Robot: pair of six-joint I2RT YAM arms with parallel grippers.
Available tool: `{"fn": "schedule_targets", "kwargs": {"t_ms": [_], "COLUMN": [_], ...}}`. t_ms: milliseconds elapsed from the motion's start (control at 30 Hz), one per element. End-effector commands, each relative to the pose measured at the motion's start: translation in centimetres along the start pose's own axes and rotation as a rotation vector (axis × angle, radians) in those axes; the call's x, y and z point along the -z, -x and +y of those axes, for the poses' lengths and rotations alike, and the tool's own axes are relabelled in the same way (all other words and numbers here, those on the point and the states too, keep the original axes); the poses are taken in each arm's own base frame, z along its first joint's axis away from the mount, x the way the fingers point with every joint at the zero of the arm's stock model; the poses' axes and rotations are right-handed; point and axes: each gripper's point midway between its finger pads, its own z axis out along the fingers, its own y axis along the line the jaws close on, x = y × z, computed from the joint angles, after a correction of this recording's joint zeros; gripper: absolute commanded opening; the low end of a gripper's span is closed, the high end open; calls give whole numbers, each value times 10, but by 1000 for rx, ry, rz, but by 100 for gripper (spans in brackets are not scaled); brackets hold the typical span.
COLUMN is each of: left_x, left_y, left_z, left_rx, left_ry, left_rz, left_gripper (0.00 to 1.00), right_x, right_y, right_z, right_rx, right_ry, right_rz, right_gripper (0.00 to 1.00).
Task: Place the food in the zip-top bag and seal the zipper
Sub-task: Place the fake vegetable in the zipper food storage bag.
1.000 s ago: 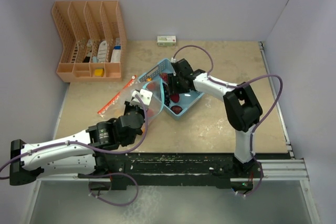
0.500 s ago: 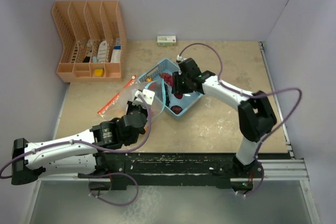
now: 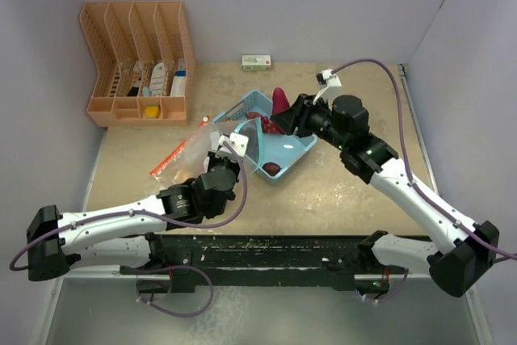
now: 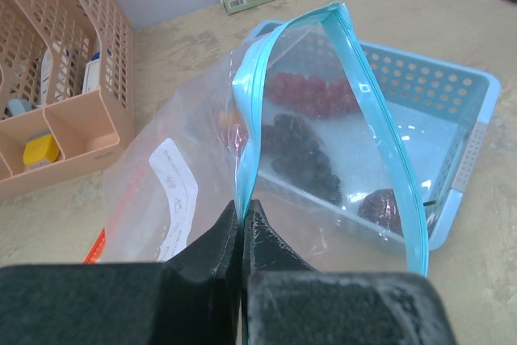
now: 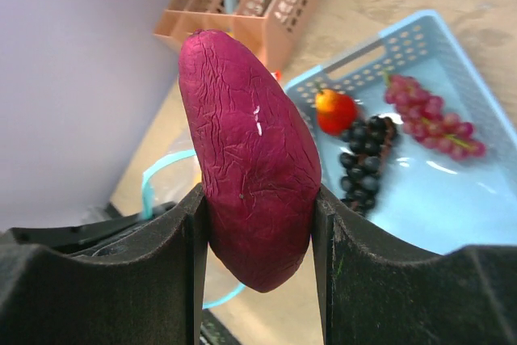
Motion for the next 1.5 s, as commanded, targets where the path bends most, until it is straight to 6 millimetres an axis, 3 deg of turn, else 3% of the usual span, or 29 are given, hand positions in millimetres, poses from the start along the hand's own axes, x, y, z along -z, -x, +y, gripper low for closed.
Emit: {"fn": "schedule_targets", "kwargs": {"t_ms": [0,367,500,667,900,1000,1067,1133,1233,1467], "left_x": [-5,-5,-7,-12,-14,-13,-13,-14,-15,-17], "left_y": [29,48,49,49,39,38,39,39,40,43], "left_z": [-6,-6,-6,-8,-6,-3,-2,-1,-1,3], "left_rx": [100,177,173,143,119,130,134,131,125,126], "left_ry": [-8,-21,-19,-13,-3,1,1,4,5,11], "left_rz": [-77,-115,-119,-122,-98,-100,-104,-105,-107,-119], "left_gripper": [0,0,0,0,0,0,0,0,0,0], "right_x": [-7,-14,-22,-13,9,7,2,-5,-17,-24], "right_y": [0,-39,-53,-64,-36,-30,-27,-33,-57,-82], "right_z": [35,81,79,75,45,54,70,78,79,82], "right_rx": [-154,-268,-279,-275,-200,-148,-153,-182,-230,-278], "right_ry": [207,325,289,229,32,65,129,177,206,223], "right_rz": [-50,-34,17,35,-45,-41,-18,-2,51,106], "right_gripper": [16,13,12,11,14,14,12,11,10,9]}}
